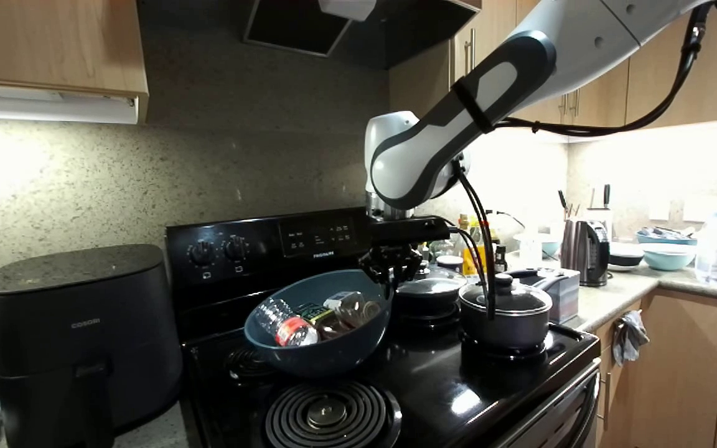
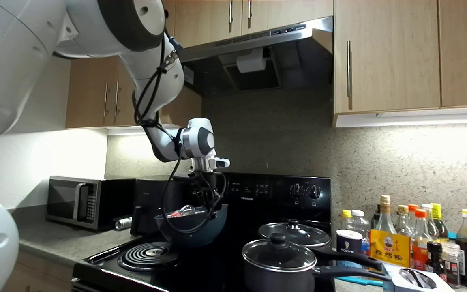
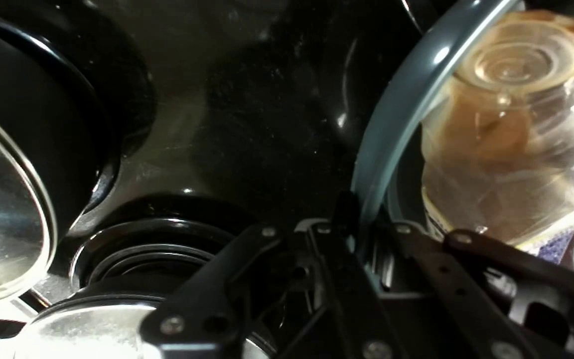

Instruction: Remove the blue bowl from the stove and place it on the left side of the countertop

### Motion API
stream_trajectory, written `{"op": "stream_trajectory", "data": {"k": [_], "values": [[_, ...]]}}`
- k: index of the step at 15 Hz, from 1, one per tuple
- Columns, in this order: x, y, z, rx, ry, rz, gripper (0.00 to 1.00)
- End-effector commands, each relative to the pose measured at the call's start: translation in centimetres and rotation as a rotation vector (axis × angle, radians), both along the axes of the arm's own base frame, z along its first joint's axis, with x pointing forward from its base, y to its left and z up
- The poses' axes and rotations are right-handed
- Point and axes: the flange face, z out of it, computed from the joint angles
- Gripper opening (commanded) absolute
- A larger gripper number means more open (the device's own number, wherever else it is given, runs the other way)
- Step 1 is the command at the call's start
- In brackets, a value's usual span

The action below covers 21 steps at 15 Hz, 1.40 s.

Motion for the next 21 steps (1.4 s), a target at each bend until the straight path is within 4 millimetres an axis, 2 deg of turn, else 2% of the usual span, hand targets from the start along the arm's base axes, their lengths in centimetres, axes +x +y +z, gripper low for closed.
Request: {"op": "stream_trajectory", "data": {"k": [1,7,10,13,17,18,19,21], "values": [[-1.0,0.3,3.2,0.086,-0.020,0.003,0.02],[-3.0,1.1,7.1,0.220,-0.054,0.007,0.02],[-3.6,1.7,7.9,0.271,-0.040,0.033,0.02],[-4.4,3.8,6.7,0.262,0.014,0.112,0.02],[-6.1,7.2,3.8,0.177,0.063,0.235,0.02],[-6.3,7.7,3.2,0.146,0.058,0.253,0.02],[-5.8,7.2,1.5,0.164,0.113,0.205,0.09],[-6.4,8.1,0.6,0.137,0.124,0.238,0.09]]}}
